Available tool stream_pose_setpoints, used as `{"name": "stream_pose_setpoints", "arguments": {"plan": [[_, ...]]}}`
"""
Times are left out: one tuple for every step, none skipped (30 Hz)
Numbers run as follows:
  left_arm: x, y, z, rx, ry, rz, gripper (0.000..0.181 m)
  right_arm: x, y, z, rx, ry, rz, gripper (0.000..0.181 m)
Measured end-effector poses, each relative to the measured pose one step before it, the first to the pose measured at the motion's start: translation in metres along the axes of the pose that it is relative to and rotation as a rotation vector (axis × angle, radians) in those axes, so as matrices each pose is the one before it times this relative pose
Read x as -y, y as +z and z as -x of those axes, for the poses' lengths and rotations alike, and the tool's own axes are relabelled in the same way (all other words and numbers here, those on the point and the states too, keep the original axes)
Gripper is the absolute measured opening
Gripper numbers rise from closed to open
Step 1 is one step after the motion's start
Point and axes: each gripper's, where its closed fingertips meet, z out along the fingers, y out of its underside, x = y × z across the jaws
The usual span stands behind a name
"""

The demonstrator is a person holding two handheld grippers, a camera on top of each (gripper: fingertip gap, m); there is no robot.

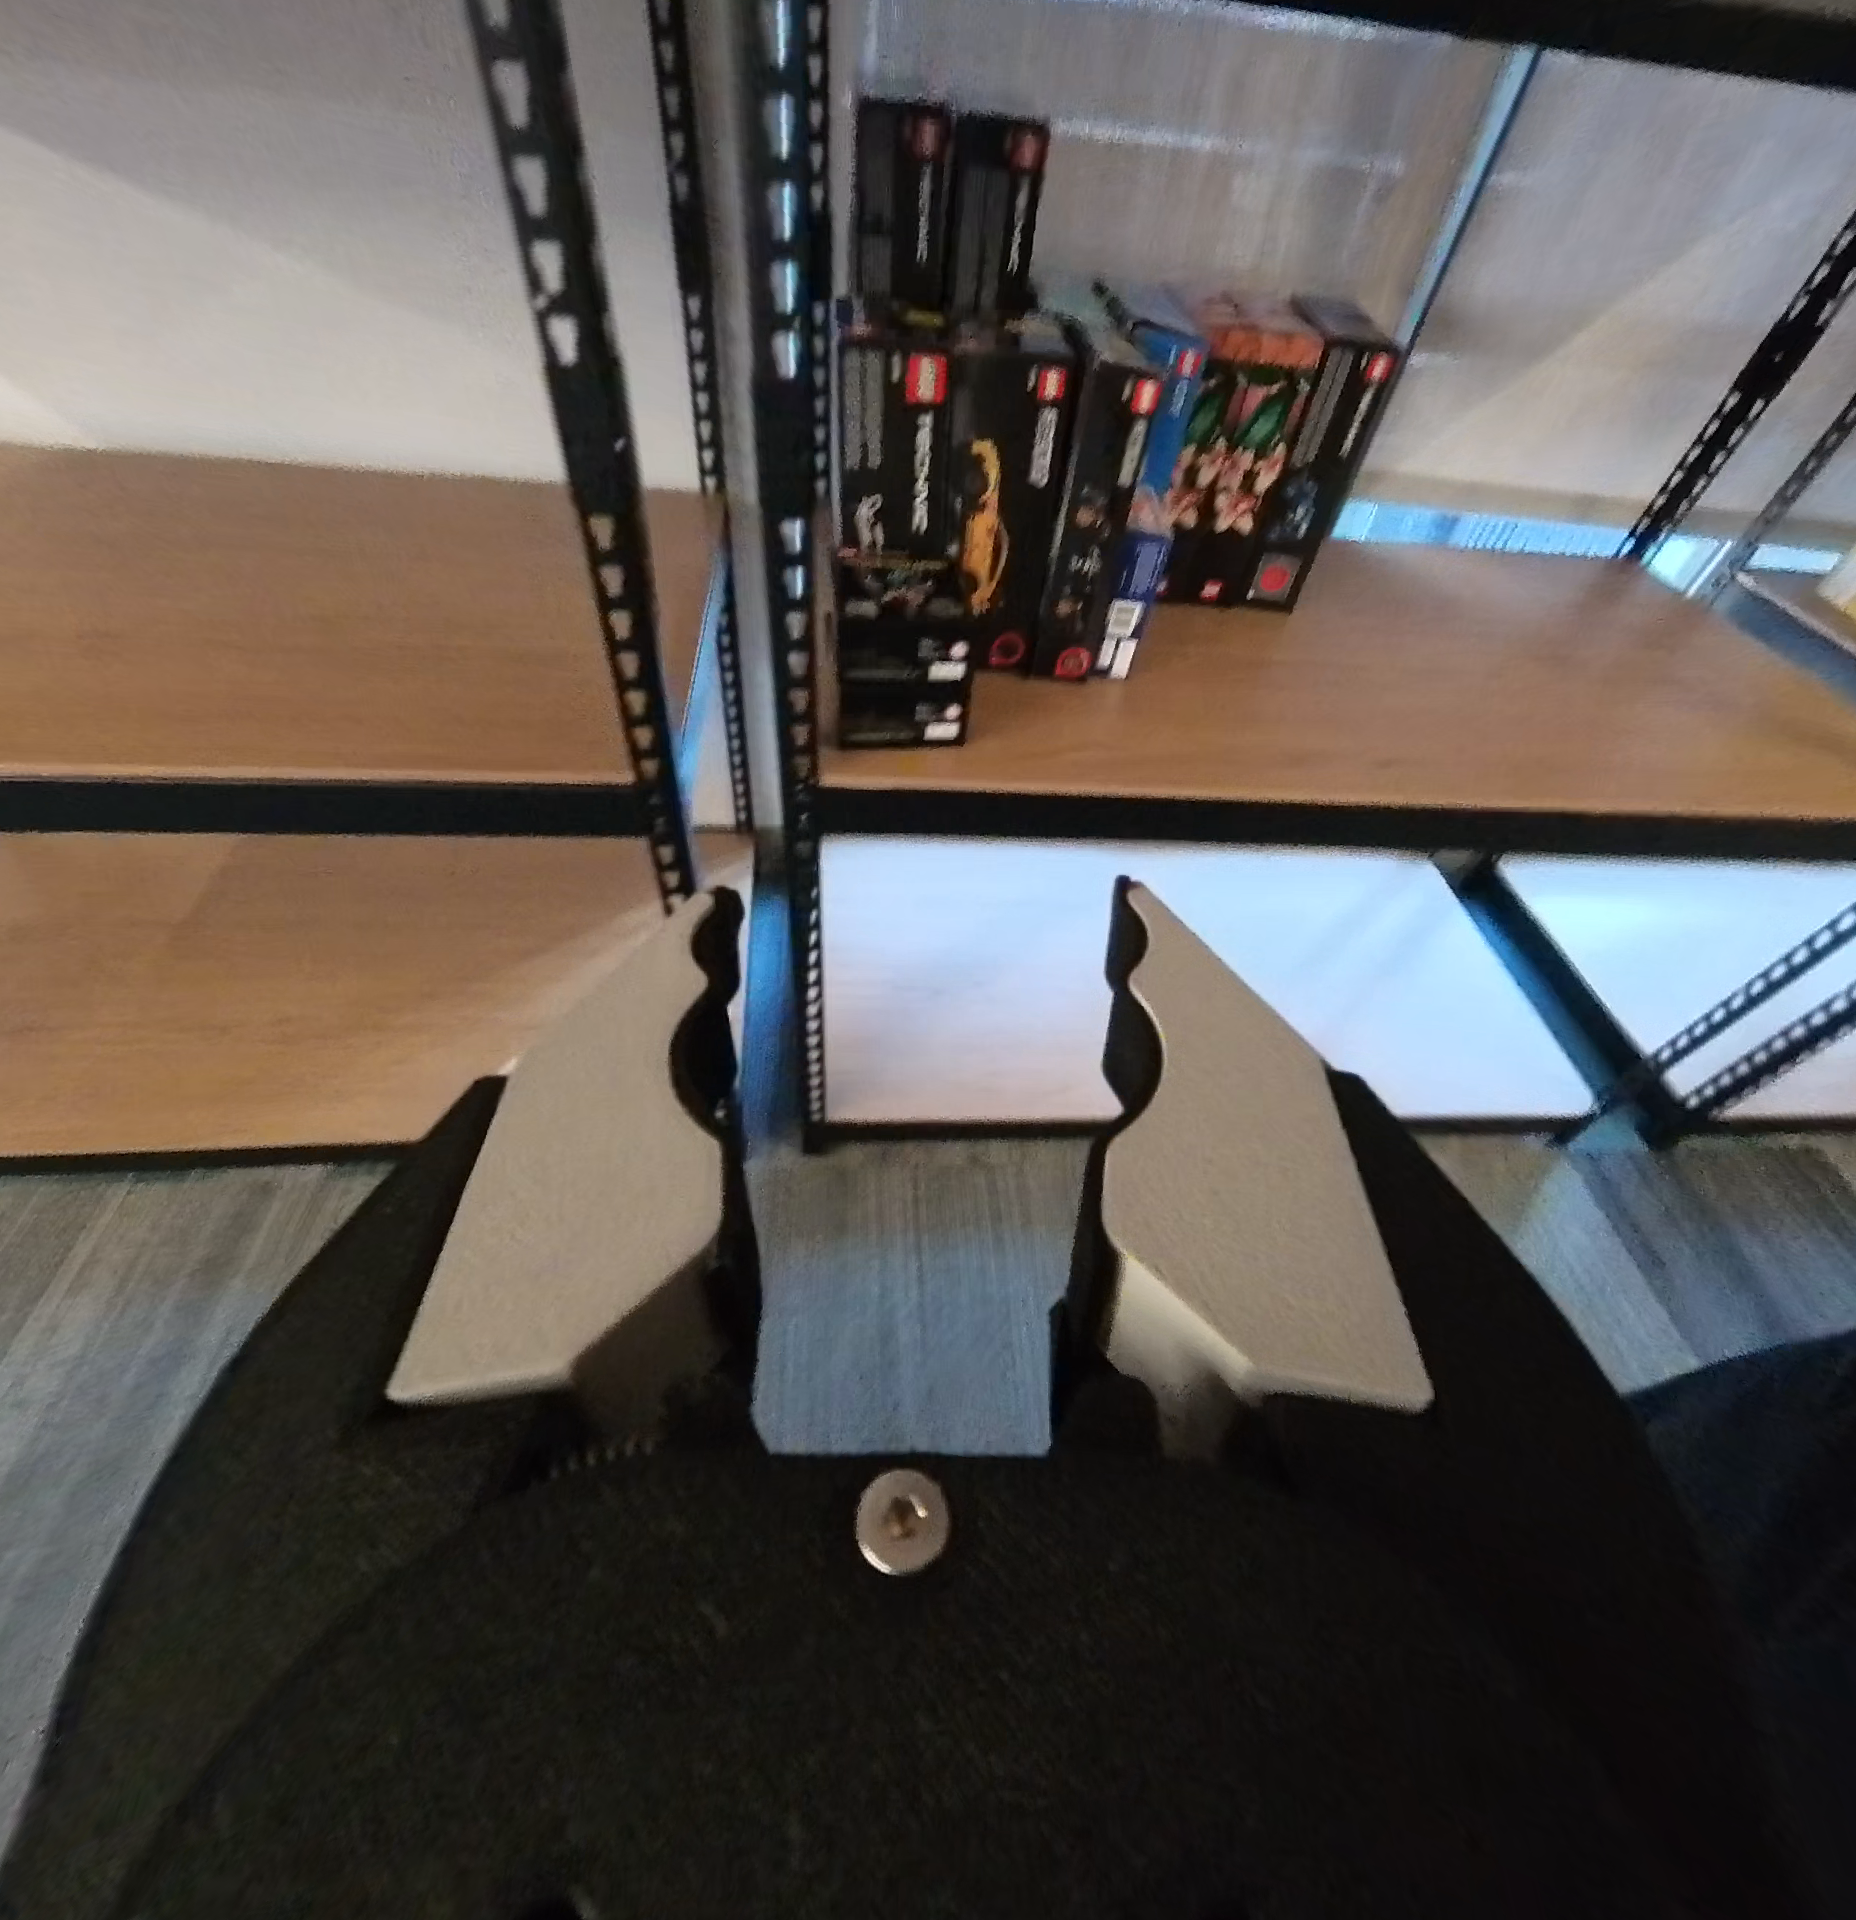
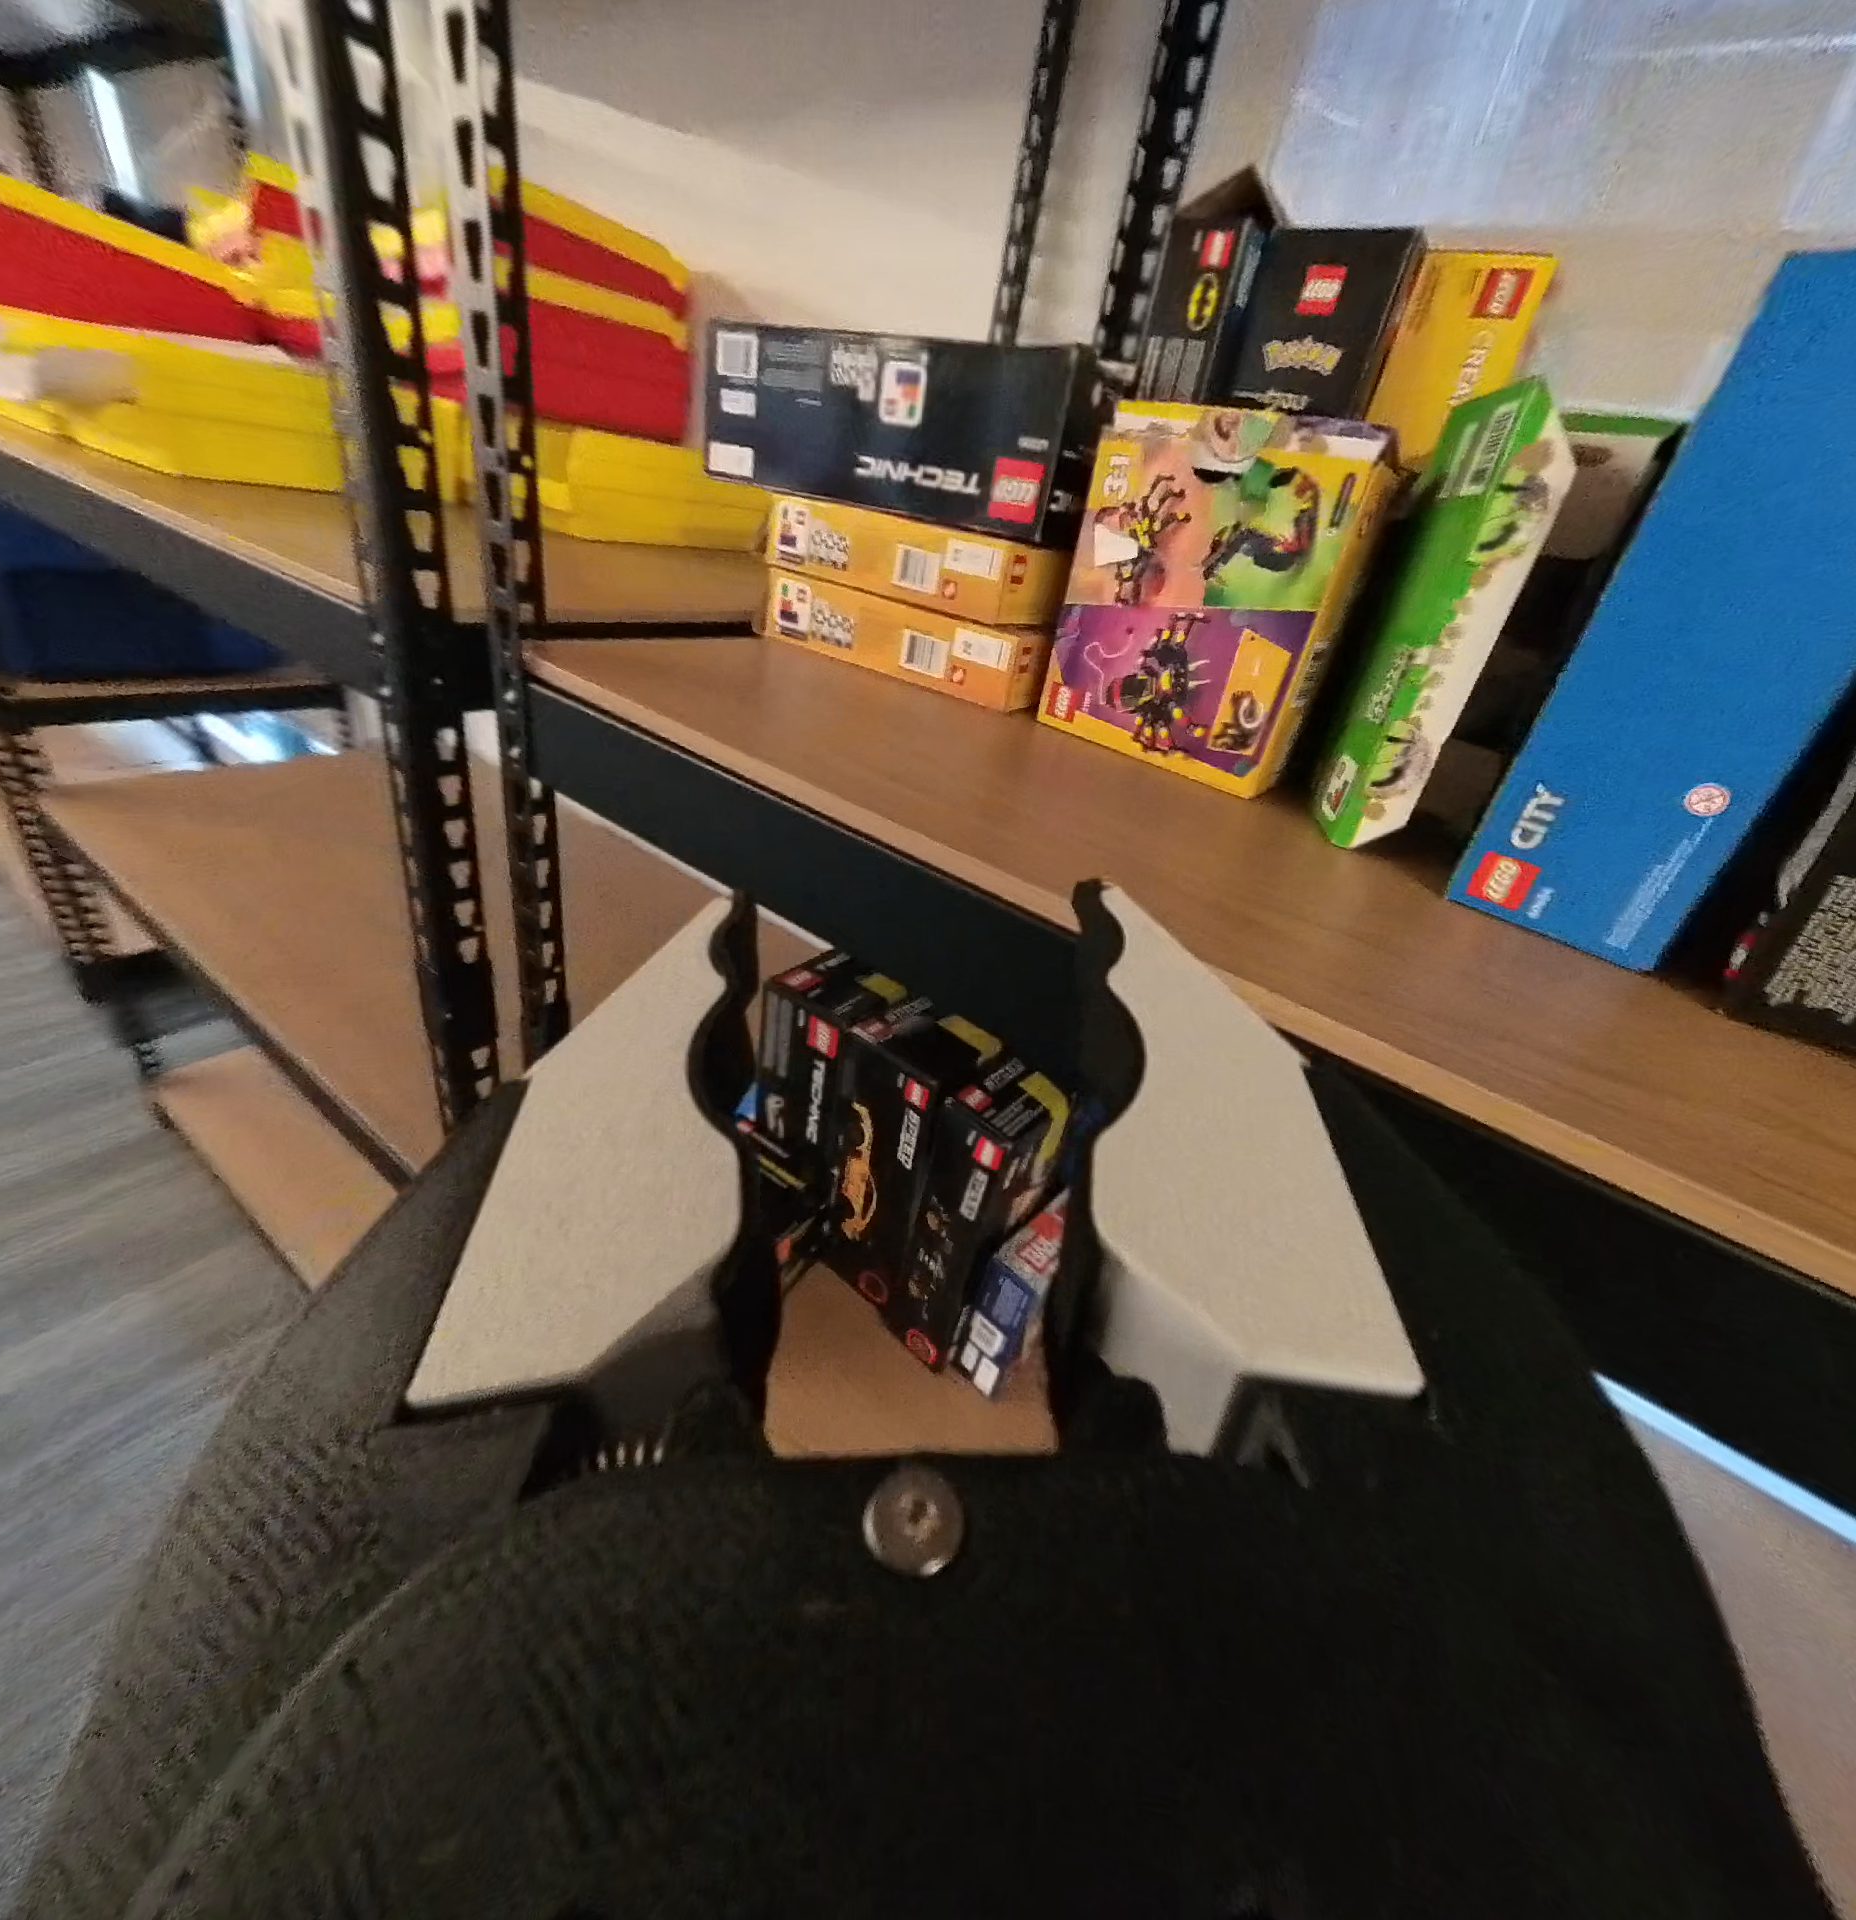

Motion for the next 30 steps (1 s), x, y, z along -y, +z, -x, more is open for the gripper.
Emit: {"name": "stream_pose_setpoints", "arguments": {"plan": [[-0.00451, -0.00698, 0.01813, 0.0006, 0.0038, 0.0202, 0.07, 0.00136, 0.00236, 0.00778, -0.0292, -0.0113, 0.0202, 0.061], [-0.00332, -0.00672, 0.01726, 0.0018, -0.0018, 0.0095, 0.07, 0.00331, 0.00072, 0.0069, -0.0296, -0.0072, 0.0095, 0.06], [-0.00195, -0.00594, 0.01569, 0.001, -0.0079, -0.0039, 0.069, 0.00489, -0.00109, 0.00673, -0.0262, -0.0027, -0.0062, 0.058], [-0.00138, -0.00479, 0.01372, -0.002, -0.0119, -0.0089, 0.069, 0.00363, -0.00156, 0.00688, -0.0195, -0.0017, -0.0074, 0.057], [-0.00177, -0.00349, 0.01171, -0.0058, -0.0124, -0.0059, 0.069, 0.0002, -0.00083, 0.00644, -0.0145, -0.0063, 0.0054, 0.056], [-0.00254, -0.00235, 0.00993, -0.0065, -0.0105, 0.0007, 0.069, -0.00281, 0.0001, 0.00582, -0.0119, -0.0145, 0.018, 0.056], [-0.00302, -0.00157, 0.00907, -0.0019, -0.008, 0.0069, 0.069, -0.00393, 0.00086, 0.00575, -0.0071, -0.0169, 0.0215, 0.058], [-0.00243, -0.00108, 0.00746, -0.0022, -0.0053, 0.007, 0.069, -0.00343, 0.00143, 0.00756, 0.0094, -0.0132, 0.0147, 0.062], [-0.00107, -0.0007, 0.00571, -0.0045, -0.0031, 0.0038, 0.069, -0.00004, 0.00093, 0.01127, 0.0371, -0.0042, -0.0063, 0.065], [0.00012, -0.00019, 0.00428, -0.0055, -0.0021, 0.0017, 0.069, 0.00268, 0.00064, 0.01166, 0.0433, 0.007, -0.0288, 0.065], [0.00093, 0.00042, 0.0033, -0.0062, -0.002, 0.0017, 0.069, 0.0006, 0.00161, 0.01104, 0.0443, 0.0104, -0.0219, 0.069], [0.00137, 0.00083, 0.00225, -0.0075, 0.0001, 0.0042, 0.069, -0.00502, 0.00298, 0.0086, 0.0352, 0.0158, 0.0198, 0.072], [0.00143, 0.00149, 0.00161, -0.0078, 0.0038, 0.0072, 0.069, -0.00893, 0.00299, 0.00569, 0.0237, 0.0058, 0.0455, 0.074], [0.00151, 0.00197, 0.00121, -0.0066, 0.007, 0.0105, 0.069, -0.00745, 0.00213, 0.00302, 0.0124, -0.0016, 0.0316, 0.074], [0.00167, 0.00249, 0.00087, -0.0054, 0.0094, 0.0128, 0.069, -0.00863, 0.00155, -0.00075, -0.0056, -0.0097, 0.0371, 0.072], [0.0022, 0.00305, 0.0001, -0.0075, 0.0108, 0.0132, 0.069, -0.00997, 0.00116, -0.00273, -0.0098, -0.0158, 0.0492, 0.069], [0.00295, 0.00363, -0.00052, -0.0086, 0.0102, 0.0132, 0.069, -0.00579, 0.00039, -0.00275, 0.0008, -0.0045, 0.024, 0.067], [0.00364, 0.0046, -0.00062, -0.0048, 0.0096, 0.0142, 0.069, -0.00212, -0.00109, -0.0029, 0.0103, 0.0101, 0.0044, 0.061], [0.00494, 0.00611, -0.00092, 0.0002, 0.0085, 0.0145, 0.068, 0.00058, -0.00197, -0.00333, 0.0167, 0.0146, -0.01, 0.058], [0.00672, 0.00807, -0.00335, -0.0058, 0.013, 0.0138, 0.067, 0.00451, -0.00276, -0.00054, 0.0454, 0.0257, -0.0383, 0.055], [0.00888, 0.00971, -0.00615, -0.0136, 0.027, 0.0104, 0.067, 0.00712, -0.00314, -0.00126, 0.0517, 0.0459, -0.0533, 0.055], [0.01075, 0.01097, -0.00543, -0.0034, 0.0384, 0.0067, 0.067, 0.00658, -0.00279, -0.00592, 0.0279, 0.0489, -0.0421, 0.056], [0.0129, 0.01169, -0.0041, 0.0069, 0.037, -0.0005, 0.067, 0.00591, -0.00226, -0.00762, 0.0199, 0.0337, -0.0265, 0.056], [0.01499, 0.0124, -0.00438, 0.0017, 0.0259, -0.0094, 0.067, 0.0059, -0.00175, -0.00813, 0.0137, 0.011, -0.0195, 0.056], [0.01596, 0.01326, -0.00544, -0.0081, 0.0129, -0.0123, 0.067, 0.00572, -0.0014, -0.00822, 0.0077, -0.0093, -0.0173, 0.055], [0.01621, 0.01394, -0.00564, -0.0126, 0.0027, -0.0118, 0.067, 0.00436, -0.001, -0.00632, 0.017, -0.0219, -0.011, 0.055], [0.01628, 0.01421, -0.00517, -0.0112, -0.0039, -0.0097, 0.067, 0.00146, -0.00018, -0.0048, 0.0267, -0.0244, 0.0009, 0.054], [0.01623, 0.01381, -0.00449, -0.0056, -0.0102, -0.0068, 0.067, -0.0018, 0.0001, -0.00505, 0.0248, -0.0221, 0.0137, 0.054], [0.017, 0.01265, -0.00503, -0.0059, -0.0152, -0.0086, 0.067, -0.00331, 0.00075, -0.00484, 0.0232, -0.0118, 0.0207, 0.054], [0.01804, 0.01134, -0.00583, -0.0103, -0.011, -0.0183, 0.067, -0.00243, 0.00106, -0.00249, 0.0333, -0.0125, 0.0179, 0.054]]}}
